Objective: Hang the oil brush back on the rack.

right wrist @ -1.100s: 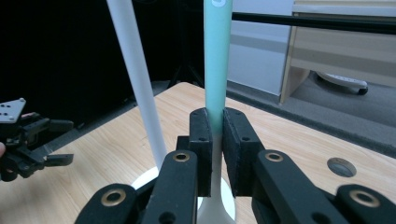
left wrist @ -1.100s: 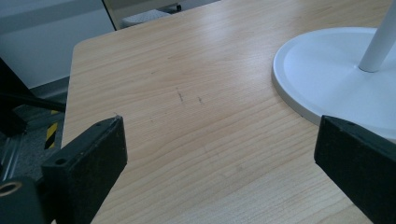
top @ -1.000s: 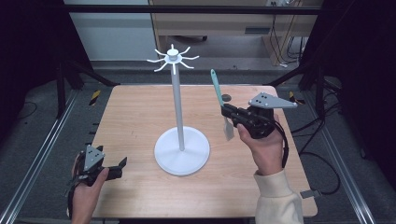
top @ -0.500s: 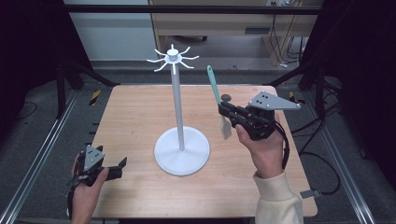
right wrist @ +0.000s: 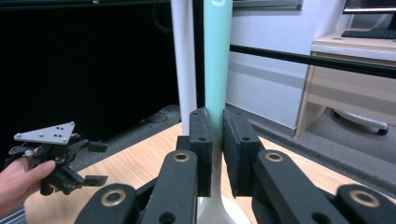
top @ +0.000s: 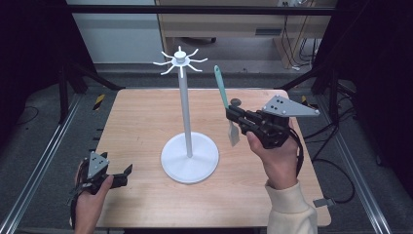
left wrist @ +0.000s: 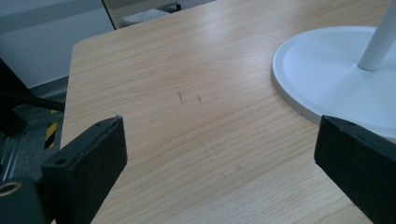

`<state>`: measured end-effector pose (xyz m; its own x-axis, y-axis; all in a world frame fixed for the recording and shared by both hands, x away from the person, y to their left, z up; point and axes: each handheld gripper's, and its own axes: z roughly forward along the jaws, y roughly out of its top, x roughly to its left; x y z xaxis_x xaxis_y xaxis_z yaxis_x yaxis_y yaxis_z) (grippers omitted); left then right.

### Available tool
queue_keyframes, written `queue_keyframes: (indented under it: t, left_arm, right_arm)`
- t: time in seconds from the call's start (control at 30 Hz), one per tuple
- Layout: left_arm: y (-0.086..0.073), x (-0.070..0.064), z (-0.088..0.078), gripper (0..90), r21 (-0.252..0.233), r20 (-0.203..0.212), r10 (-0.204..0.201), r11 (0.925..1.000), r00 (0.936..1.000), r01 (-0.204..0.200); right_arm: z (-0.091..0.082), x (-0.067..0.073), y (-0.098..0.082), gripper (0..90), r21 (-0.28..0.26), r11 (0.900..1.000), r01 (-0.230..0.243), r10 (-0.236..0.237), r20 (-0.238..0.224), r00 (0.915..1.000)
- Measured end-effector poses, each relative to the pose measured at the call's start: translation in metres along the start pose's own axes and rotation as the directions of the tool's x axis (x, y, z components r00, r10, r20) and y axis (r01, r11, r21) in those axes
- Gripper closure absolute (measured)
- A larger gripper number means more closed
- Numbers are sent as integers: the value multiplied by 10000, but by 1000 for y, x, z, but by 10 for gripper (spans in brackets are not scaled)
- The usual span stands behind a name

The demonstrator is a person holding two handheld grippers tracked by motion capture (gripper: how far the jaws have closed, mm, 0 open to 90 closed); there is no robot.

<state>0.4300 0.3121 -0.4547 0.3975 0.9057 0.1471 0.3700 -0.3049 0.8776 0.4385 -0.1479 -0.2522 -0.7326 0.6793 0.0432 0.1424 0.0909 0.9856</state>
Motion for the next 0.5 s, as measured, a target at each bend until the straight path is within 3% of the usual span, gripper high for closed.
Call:
queue_keyframes:
  t: [0.5]
  left_arm:
    - [0, -1, 0, 21, 42, 30, 50, 10000, 10000, -50]
  right_arm:
    - [11, 11, 4, 822, 140, 9997, 215, -209, -367, 9991]
